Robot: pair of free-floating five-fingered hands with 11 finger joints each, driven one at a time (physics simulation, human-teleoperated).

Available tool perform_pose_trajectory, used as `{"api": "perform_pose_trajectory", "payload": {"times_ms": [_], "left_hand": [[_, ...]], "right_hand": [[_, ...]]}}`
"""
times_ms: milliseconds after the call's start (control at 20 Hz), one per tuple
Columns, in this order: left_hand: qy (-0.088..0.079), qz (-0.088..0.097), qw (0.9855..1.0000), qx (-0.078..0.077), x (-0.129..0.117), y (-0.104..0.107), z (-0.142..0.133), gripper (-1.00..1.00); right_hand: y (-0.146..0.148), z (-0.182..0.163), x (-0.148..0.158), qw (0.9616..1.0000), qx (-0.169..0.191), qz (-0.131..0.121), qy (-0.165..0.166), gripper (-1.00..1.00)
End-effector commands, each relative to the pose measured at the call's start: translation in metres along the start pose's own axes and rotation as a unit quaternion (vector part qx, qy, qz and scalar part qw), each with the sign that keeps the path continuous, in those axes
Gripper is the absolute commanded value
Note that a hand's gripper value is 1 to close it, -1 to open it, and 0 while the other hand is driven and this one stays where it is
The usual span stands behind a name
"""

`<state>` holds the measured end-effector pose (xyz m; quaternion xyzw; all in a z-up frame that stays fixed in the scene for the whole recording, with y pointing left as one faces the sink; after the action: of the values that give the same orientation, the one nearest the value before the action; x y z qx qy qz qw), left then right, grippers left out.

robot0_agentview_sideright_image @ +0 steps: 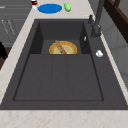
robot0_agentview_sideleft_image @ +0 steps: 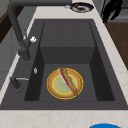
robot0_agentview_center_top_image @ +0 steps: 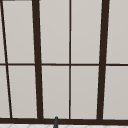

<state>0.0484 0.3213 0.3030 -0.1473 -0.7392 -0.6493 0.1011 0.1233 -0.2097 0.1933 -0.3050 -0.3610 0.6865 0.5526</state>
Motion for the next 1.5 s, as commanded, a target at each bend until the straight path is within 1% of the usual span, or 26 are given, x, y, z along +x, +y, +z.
{"api": "perform_pose_trajectory", "payload": {"times_ms": [0,200,300,350,450,500,550,700,850,950,1000,1100,1200,1450], "left_hand": [[0.012,0.023,0.9997,0.005,0.006,0.016,0.008,-1.00],[0.013,0.039,0.9991,0.005,0.008,0.036,0.019,-1.00],[0.013,0.043,0.9990,0.005,0.009,0.043,0.024,-1.00],[0.012,0.044,0.9990,0.004,0.009,0.043,0.029,-1.00],[0.004,0.028,0.9996,0.001,0.015,0.038,0.035,-1.00],[0.007,0.022,0.9997,0.001,0.020,0.037,0.038,-1.00],[0.009,0.020,0.9998,0.002,0.026,0.037,0.044,-1.00],[0.008,0.030,0.9995,0.001,0.038,0.042,0.058,-1.00],[0.011,0.038,0.9992,-0.004,0.051,0.049,0.072,-1.00],[0.008,0.042,0.9991,-0.007,0.058,0.056,0.083,-1.00],[0.008,0.046,0.9989,-0.005,0.060,0.060,0.088,-1.00],[0.004,0.048,0.9988,-0.002,0.064,0.064,0.101,-1.00],[0.004,0.047,0.9989,-0.002,0.065,0.066,0.115,-1.00],[-0.001,0.053,0.9986,0.007,0.067,0.069,0.152,-1.00]], "right_hand": [[0.000,0.000,0.000,1.0000,0.000,0.000,0.000,0.00],[0.000,0.000,0.000,1.0000,0.000,0.000,0.000,0.00],[0.000,0.000,0.000,1.0000,0.000,0.000,0.000,0.00],[0.000,0.000,0.000,1.0000,0.000,0.000,0.000,0.00],[0.000,0.000,0.000,1.0000,0.000,-0.001,0.000,0.00],[0.000,0.000,0.000,1.0000,0.000,-0.001,0.000,0.00],[0.000,0.000,0.000,1.0000,0.000,-0.001,0.000,0.00],[0.000,0.000,0.000,1.0000,0.000,-0.001,0.000,0.00],[0.000,0.000,0.000,1.0000,0.000,-0.001,0.000,0.00],[0.000,0.000,0.000,1.0000,0.000,-0.001,0.000,0.00],[0.000,0.000,0.000,1.0000,0.000,-0.001,0.000,0.00],[0.000,0.000,0.000,1.0000,0.000,-0.001,0.000,0.00],[0.000,0.000,0.000,1.0000,-0.001,-0.001,0.000,0.00],[0.000,0.000,0.000,1.0000,-0.001,-0.001,0.000,0.00]]}}
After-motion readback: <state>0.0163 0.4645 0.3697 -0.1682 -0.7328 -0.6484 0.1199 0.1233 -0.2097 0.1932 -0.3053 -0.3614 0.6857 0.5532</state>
